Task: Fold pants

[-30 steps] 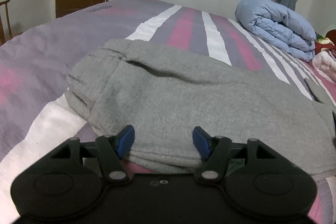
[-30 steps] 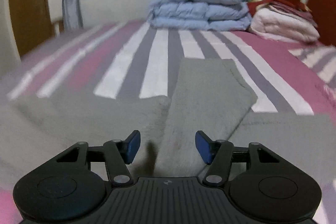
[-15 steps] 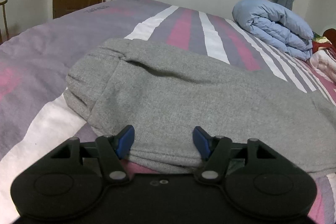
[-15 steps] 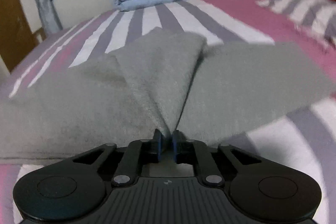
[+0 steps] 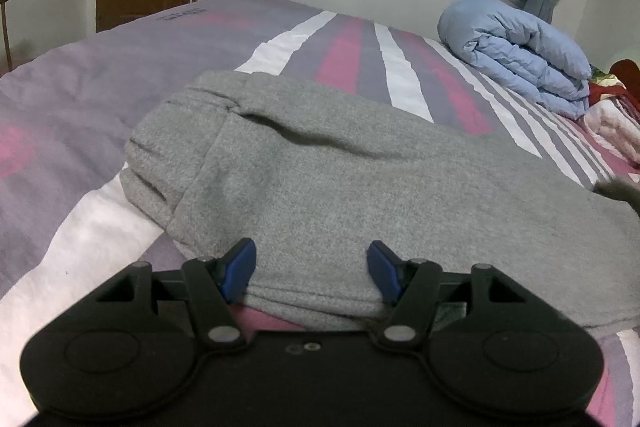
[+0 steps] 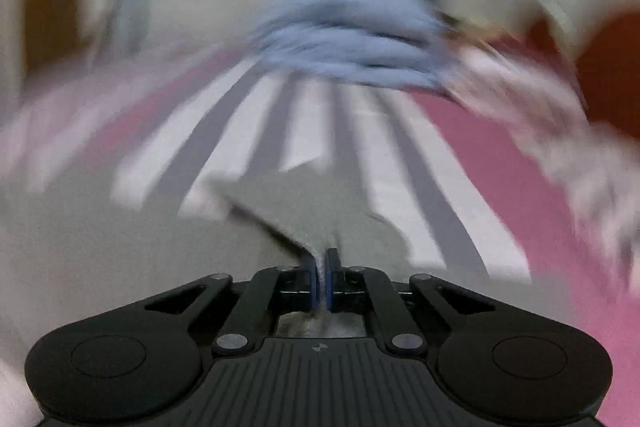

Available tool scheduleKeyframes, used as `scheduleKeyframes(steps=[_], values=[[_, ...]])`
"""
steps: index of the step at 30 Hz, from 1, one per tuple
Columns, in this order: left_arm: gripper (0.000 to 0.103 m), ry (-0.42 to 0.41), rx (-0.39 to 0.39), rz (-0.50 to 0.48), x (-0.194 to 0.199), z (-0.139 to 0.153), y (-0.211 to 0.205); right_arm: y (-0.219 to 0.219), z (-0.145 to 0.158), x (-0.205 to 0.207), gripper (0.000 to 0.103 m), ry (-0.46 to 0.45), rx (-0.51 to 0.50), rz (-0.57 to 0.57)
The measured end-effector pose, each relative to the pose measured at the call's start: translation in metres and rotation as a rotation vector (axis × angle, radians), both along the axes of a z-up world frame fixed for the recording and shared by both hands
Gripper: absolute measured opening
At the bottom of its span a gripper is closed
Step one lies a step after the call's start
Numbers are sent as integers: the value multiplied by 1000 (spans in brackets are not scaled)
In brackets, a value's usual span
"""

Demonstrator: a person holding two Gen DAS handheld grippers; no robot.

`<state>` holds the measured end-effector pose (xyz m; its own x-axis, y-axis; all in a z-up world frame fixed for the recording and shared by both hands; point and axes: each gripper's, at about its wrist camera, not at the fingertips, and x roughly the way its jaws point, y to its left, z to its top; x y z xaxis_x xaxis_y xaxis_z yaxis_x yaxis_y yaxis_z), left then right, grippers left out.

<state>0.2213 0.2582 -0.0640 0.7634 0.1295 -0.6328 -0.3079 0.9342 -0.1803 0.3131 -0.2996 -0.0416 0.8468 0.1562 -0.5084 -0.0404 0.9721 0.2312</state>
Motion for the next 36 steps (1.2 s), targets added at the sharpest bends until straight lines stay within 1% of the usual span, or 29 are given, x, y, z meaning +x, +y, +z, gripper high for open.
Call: scheduleKeyframes(steps=[1,2,3,5,6,7,8,9,11,12,13,14,17,22,24,25,26,27,28,30,32,33,34,35,36], values=[[55,-2,1,1,-1,0,0,-37,-6,-12,4,23,168,-104],[55,-2,3,2,0,0,-1,-63,-21,-20,4,58,288,-170],[55,-1,4,2,0,-1,-1,-81,-42,-24,4,113,363,-207],[55,3,7,-1,0,0,-1,-93,-72,-20,5,212,386,-180],[55,5,5,-3,0,0,0,-95,-75,-21,5,199,385,-154],[55,7,2,-6,1,1,1,-94,-72,-23,7,180,339,-125],[55,7,-1,-7,1,1,2,-89,-65,-24,14,164,275,-104],[55,7,-2,-7,1,1,2,-82,-58,-26,20,139,199,-84],[55,7,3,-5,1,1,2,-60,-44,-29,55,73,2,-11],[55,6,5,-2,1,1,2,-48,-40,-31,60,45,-94,30],[55,4,5,0,1,1,1,-31,-37,-30,60,14,-218,83],[55,3,5,2,0,1,1,-19,-36,-31,60,-9,-310,127],[55,2,2,6,0,1,0,15,-42,-30,60,-66,-513,241],[55,12,-1,7,2,2,0,42,-55,-42,60,-160,-784,356],[55,13,1,9,2,2,0,48,-65,-38,59,-183,-858,405],[55,12,1,11,2,2,0,49,-71,-34,57,-171,-881,430],[55,11,2,13,2,2,-1,47,-76,-32,37,-148,-878,447],[55,11,2,14,3,2,-1,43,-77,-30,21,-123,-853,448],[55,12,3,15,3,2,-2,37,-73,-28,6,-96,-787,427],[55,13,2,14,3,2,-2,23,-62,-26,6,-89,-644,380],[55,15,1,11,3,2,-1,-10,-37,-27,5,-107,-363,253],[55,15,1,10,3,2,-1,-33,-27,-30,5,-120,-191,174],[55,14,1,10,3,2,-1,-63,-20,-33,5,-137,7,83],[55,12,1,11,3,1,-1,-99,-21,-40,5,-151,220,-50],[55,11,1,12,3,1,-1,-129,-30,-45,5,-133,385,-171]])
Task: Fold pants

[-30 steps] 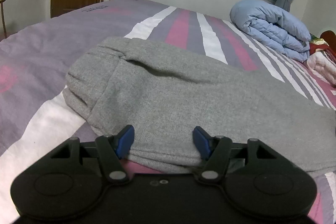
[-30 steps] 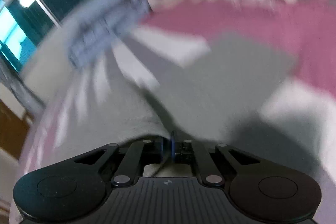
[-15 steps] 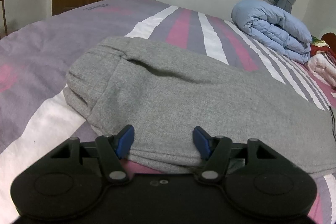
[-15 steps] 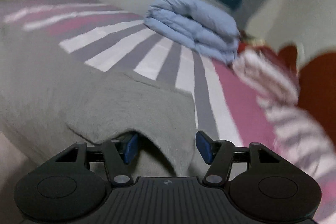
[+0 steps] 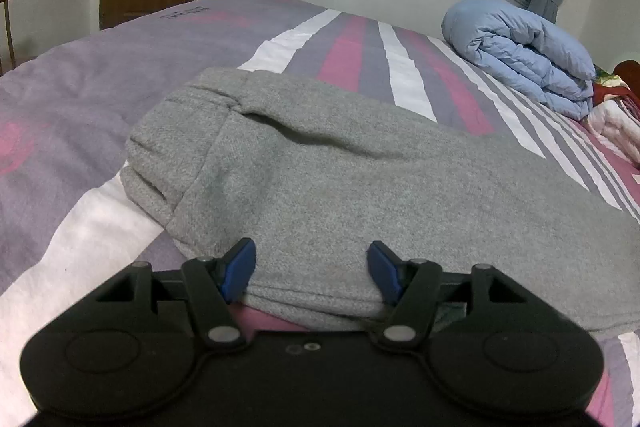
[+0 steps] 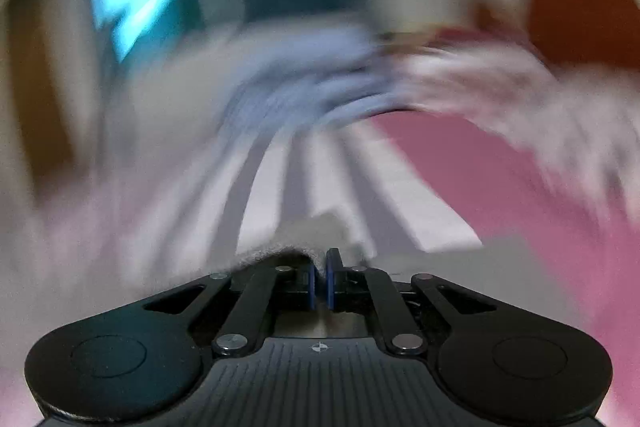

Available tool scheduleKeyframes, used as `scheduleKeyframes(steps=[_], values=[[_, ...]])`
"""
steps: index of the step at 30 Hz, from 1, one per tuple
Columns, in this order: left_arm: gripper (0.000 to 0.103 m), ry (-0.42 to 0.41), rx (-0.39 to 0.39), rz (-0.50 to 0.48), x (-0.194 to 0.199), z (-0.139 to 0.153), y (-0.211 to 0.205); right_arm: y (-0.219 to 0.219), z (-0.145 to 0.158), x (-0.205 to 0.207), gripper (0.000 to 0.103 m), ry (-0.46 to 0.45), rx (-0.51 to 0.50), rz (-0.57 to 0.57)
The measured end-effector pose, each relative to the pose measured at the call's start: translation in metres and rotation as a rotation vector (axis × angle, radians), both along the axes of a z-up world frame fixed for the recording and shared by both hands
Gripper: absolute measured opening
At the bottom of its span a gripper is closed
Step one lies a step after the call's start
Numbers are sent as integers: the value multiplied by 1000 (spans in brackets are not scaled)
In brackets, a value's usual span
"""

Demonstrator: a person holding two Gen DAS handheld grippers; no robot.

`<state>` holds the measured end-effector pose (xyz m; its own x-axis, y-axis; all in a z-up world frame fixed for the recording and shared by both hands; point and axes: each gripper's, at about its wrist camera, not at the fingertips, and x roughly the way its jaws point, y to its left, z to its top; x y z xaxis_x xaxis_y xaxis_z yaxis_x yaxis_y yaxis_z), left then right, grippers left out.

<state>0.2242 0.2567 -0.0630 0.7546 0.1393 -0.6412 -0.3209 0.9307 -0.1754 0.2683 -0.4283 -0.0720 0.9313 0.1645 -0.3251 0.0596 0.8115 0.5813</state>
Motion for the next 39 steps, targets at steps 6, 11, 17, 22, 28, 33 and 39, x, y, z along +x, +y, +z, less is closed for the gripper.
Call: scheduleKeyframes(steps=[6,11,17,22,28,33,39], values=[[55,2,-3,-7,0,-1,1,-62,-84,3,6,218,385,-58],[55,2,-1,-4,0,-1,1,-67,-86,6,6,206,405,-85],[55,-1,2,-6,0,-1,0,-89,-79,8,6,209,432,-132],[55,-3,1,-8,-1,-2,1,-86,-60,1,5,184,344,-93],[55,4,6,-15,0,0,1,-89,-70,3,5,230,327,-84],[54,-50,1,-17,-14,6,2,-63,-33,-32,43,119,156,-107],[43,-215,-3,96,-64,17,15,4,-10,-73,58,7,-74,-32]])
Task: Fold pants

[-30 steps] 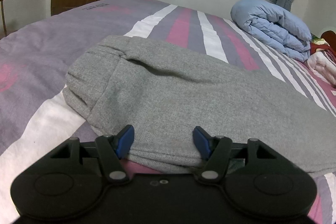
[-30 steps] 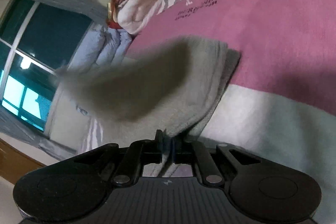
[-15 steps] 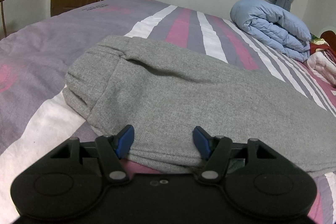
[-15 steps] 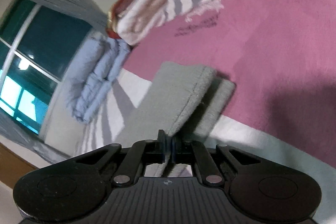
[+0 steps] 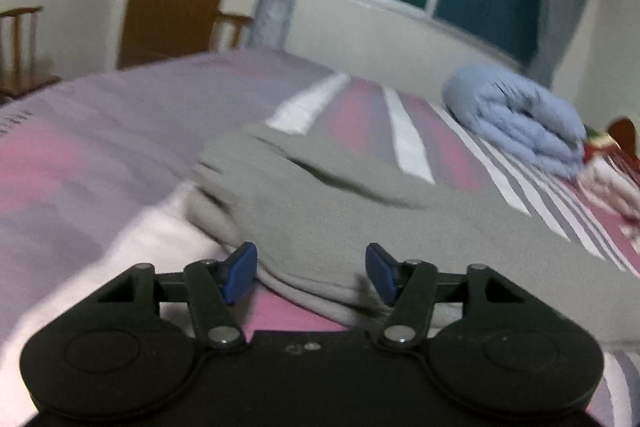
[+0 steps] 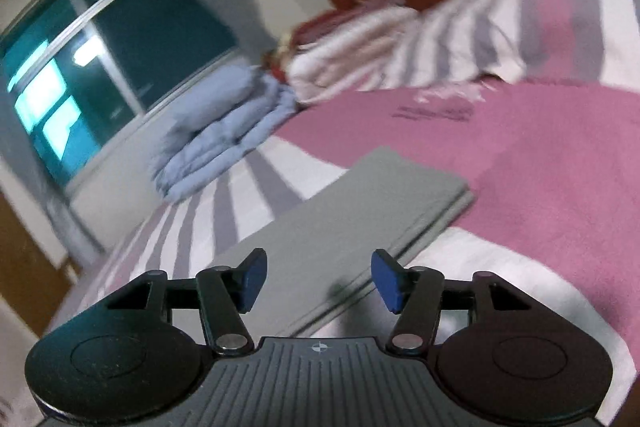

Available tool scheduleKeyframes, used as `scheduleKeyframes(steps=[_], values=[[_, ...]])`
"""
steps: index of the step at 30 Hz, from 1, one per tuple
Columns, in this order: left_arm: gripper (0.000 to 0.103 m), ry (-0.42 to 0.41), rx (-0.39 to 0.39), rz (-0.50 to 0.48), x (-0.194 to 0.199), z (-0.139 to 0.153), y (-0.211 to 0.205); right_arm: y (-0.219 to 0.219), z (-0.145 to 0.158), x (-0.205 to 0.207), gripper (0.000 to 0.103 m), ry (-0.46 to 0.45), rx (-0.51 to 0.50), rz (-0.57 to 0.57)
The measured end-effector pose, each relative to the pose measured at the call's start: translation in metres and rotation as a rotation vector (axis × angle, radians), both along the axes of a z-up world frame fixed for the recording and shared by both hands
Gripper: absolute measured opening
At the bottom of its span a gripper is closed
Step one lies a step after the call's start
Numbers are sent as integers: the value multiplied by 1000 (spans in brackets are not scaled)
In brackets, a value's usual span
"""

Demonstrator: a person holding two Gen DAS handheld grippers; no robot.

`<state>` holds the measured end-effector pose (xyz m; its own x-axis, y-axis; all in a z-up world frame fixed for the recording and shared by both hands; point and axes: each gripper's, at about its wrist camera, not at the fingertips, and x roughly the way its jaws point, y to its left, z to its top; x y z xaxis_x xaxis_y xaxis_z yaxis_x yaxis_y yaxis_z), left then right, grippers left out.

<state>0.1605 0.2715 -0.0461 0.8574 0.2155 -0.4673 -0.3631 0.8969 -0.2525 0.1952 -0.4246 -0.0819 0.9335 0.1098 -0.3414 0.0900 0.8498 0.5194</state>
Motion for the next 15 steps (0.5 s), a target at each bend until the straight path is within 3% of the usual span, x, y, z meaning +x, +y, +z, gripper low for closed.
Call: scheduleKeyframes(steps=[2,7,10,13,14,15], values=[[38,-29,-30,19,-1,7,15,11,4,-3,59,-23,-46,-9],[33,0,-112,31,20,12,47,17,-1,10,59,39,-41,-12],[33,72,-228,28,36,0,66,10,-6,12,59,66,-19,-51],[32,24,-300,33,39,-6,79,7,-8,11,59,83,-14,-64],[30,2,-350,32,41,-7,86,7,-8,12,59,92,-20,-60],[19,-5,-386,36,43,-9,92,7,-7,13,59,98,-26,-57]])
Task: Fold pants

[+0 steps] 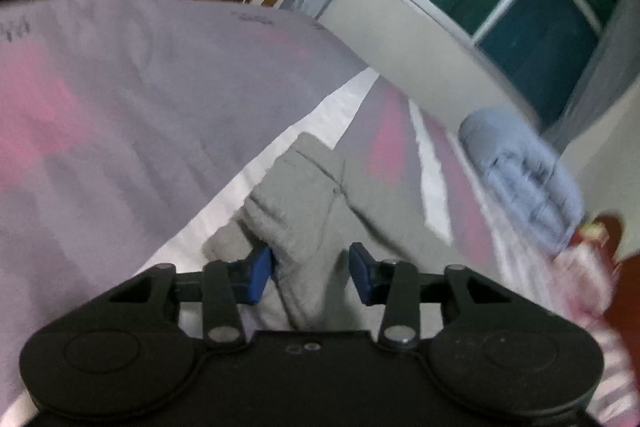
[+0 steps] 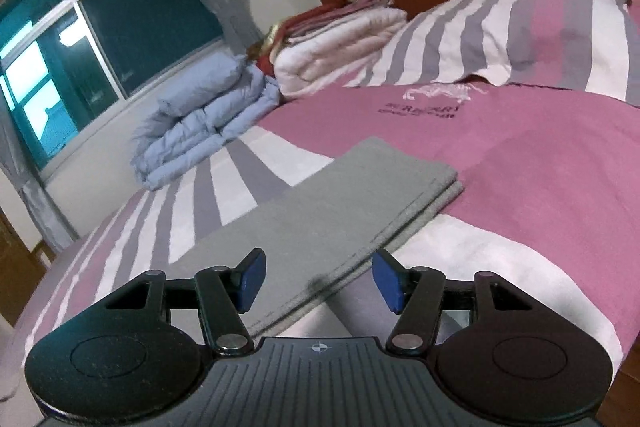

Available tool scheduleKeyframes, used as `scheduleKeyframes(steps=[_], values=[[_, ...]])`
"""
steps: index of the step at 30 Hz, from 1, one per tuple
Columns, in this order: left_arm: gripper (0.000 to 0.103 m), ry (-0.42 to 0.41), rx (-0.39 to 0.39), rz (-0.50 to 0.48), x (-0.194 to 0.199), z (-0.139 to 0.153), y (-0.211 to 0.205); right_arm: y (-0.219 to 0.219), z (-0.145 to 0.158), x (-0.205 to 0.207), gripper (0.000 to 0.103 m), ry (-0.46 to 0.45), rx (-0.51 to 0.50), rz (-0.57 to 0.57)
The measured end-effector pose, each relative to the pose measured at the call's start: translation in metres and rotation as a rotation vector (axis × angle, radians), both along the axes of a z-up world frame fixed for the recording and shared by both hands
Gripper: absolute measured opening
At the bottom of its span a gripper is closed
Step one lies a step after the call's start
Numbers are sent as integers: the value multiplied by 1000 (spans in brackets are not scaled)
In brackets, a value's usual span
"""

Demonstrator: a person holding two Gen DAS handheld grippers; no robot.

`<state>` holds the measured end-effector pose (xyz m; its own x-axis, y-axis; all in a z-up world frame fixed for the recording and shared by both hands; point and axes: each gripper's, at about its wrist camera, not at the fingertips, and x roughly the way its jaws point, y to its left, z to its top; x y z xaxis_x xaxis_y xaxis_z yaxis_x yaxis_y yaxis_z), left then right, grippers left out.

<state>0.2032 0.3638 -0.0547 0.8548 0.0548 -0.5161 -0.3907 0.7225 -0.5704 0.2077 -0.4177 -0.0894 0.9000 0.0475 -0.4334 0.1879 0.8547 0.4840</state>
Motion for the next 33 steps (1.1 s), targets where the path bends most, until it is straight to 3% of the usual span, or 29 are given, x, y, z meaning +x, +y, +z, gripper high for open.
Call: scheduleKeyframes(steps=[2,6,8,11,15,17,19,22,26,28,30,33], values=[[16,-23,-31,1,3,2,9,0,0,1,59,9,-2,3],[13,-122,95,-31,-6,32,2,1,1,2,59,13,-14,10],[13,-89,126,-44,-6,32,2,1,1,2,59,15,-18,19],[13,108,170,-102,4,-1,4,-3,-3,7,59,41,5,18],[22,68,128,-77,-12,0,7,-9,-8,8,59,62,47,11],[27,83,182,-36,-22,9,-1,-13,-8,5,59,46,64,2],[26,82,245,2,-30,21,-16,-17,-9,1,59,38,86,-11],[26,42,317,-61,-34,38,-53,-25,-11,-2,59,24,125,-29],[32,49,412,-184,-17,37,-110,-39,-18,-1,59,19,218,-45],[34,85,410,-226,-9,26,-129,-52,-24,1,59,7,308,-56],[37,138,411,-226,-2,9,-140,-64,-31,5,59,5,386,-81],[39,117,429,-195,-6,-9,-142,-86,-44,13,59,2,523,-135]])
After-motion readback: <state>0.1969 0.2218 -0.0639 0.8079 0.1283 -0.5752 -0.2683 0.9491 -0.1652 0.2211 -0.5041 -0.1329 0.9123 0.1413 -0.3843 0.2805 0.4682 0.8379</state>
